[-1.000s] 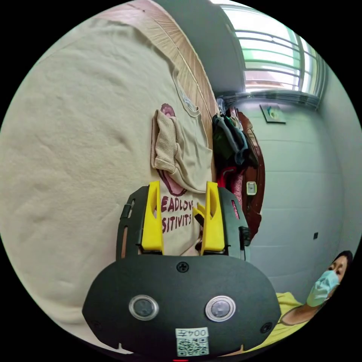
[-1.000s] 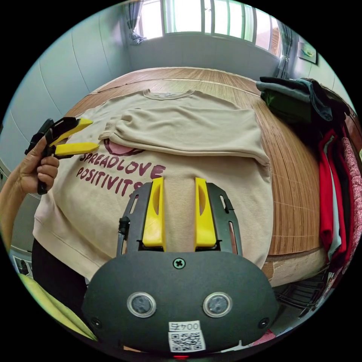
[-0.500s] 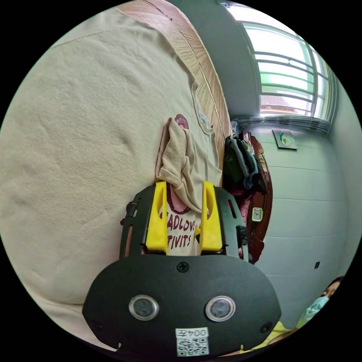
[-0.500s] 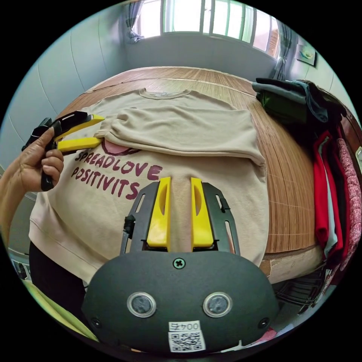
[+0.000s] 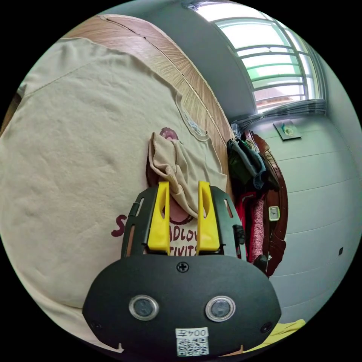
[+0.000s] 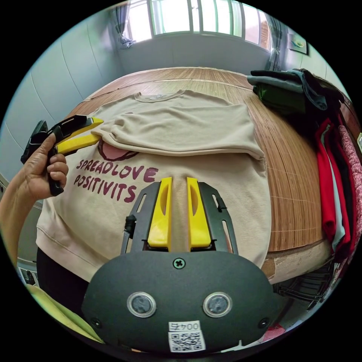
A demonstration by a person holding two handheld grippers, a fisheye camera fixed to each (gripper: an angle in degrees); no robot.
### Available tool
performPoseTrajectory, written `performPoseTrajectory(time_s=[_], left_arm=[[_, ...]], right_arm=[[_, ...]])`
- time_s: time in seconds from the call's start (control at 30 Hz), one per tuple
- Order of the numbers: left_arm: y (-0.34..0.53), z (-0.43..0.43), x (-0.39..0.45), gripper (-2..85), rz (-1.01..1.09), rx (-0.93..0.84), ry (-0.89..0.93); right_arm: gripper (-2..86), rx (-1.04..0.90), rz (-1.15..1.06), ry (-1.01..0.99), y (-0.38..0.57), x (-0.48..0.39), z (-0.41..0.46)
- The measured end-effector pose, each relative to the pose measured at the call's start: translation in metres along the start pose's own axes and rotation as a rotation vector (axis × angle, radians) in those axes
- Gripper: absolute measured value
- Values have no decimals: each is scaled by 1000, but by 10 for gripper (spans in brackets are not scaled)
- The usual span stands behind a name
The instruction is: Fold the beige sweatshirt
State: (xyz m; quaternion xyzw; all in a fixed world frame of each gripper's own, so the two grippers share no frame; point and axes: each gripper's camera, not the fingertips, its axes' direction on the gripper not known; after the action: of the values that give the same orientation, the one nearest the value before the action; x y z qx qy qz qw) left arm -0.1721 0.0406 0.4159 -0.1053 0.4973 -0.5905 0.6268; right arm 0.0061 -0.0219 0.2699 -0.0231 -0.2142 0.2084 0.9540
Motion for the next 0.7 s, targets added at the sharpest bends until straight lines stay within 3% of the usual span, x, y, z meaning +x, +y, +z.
performPoseTrajectory(time_s=[0.3,0.43,0.57,0.7], left_arm=[[11,11,-20,73,-78,-3,30],[10,5,13,45,57,-5,-59],[24,-12,76,36,384,81,-178],[33,2,67,34,410,5,-275]], right_arm=[[49,0,4,0,-3,12,2],[53,0,7,-4,-5,18,2],[59,0,4,3,-8,21,3],[61,0,5,0,-10,26,3]])
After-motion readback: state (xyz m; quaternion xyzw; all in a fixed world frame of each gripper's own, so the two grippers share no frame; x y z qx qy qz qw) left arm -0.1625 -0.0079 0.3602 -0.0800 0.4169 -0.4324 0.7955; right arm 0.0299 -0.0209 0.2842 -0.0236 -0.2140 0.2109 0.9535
